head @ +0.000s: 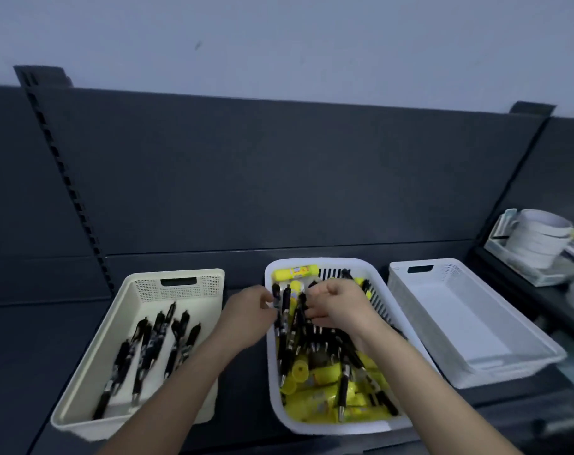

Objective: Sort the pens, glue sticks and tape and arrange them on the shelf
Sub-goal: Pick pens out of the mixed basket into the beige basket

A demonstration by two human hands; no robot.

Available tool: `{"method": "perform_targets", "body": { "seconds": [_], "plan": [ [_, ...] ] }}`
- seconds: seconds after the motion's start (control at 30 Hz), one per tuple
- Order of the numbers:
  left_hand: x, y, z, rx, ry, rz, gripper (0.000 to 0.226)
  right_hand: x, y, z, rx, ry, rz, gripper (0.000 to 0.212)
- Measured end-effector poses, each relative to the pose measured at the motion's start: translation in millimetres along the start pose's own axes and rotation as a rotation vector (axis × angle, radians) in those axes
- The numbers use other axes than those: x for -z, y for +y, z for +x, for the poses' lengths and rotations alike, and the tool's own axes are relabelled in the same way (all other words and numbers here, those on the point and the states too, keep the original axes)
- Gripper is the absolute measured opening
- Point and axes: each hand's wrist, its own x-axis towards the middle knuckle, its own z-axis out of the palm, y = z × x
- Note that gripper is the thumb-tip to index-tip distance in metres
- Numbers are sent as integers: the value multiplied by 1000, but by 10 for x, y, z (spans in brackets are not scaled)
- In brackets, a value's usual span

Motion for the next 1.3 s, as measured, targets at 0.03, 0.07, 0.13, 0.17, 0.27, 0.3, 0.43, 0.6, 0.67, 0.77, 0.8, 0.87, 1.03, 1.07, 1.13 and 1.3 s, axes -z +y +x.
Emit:
{"method": "perform_targets", "body": {
  "seconds": [0.03, 0.07, 0.13, 0.17, 0.27, 0.3, 0.43, 0.6, 0.67, 0.77, 0.8, 0.87, 1.03, 1.07, 1.13, 1.3],
  "plan": [
    [-66, 78, 9, 3, -8, 22, 24, 113, 44, 20, 7, 11, -28, 15],
    [-128, 154, 11, 7, -12, 56, 19, 224, 88, 46, 17, 24, -59, 16],
    [-254, 265, 27, 33, -6, 155, 6, 411, 164, 95, 36, 56, -128, 19],
    [-319, 314, 37, 50, 4, 197, 8, 494, 204, 115, 46, 71, -160, 20],
    [-512, 405, 52, 88, 2, 258, 15, 708, 294, 158, 78, 87, -237, 18],
    [-566, 441, 52, 101, -14, 275, 14, 773, 320, 167, 96, 81, -268, 18],
    [-721, 572, 31, 220, -34, 285, 38, 1000, 409, 188, 139, 36, -310, 21],
    [-787, 629, 43, 290, 51, 239, 32, 1179, 565, 339, 134, -5, -334, 20],
    [-789, 645, 50, 320, 90, 146, 28, 1235, 575, 385, 176, -3, -455, 24],
    [-796, 676, 56, 337, 133, 64, 24, 1236, 569, 460, 188, -75, -648, 23],
    [-798, 678, 55, 348, 138, 37, 23, 1206, 560, 483, 169, -96, -698, 23],
    [-796, 662, 52, 374, 135, -18, 24, 1139, 548, 545, 118, -152, -724, 36],
    [-737, 614, 55, 435, 83, -113, 25, 960, 486, 625, 18, -191, -775, 29],
    [-724, 612, 60, 440, 65, -153, 26, 935, 513, 651, -6, -186, -769, 50],
    [-710, 605, 67, 438, 38, -186, 30, 923, 527, 659, -19, -166, -772, 73],
    [-715, 557, 111, 365, -26, -123, 39, 922, 474, 707, -125, -236, -720, 40]
  ]
}}
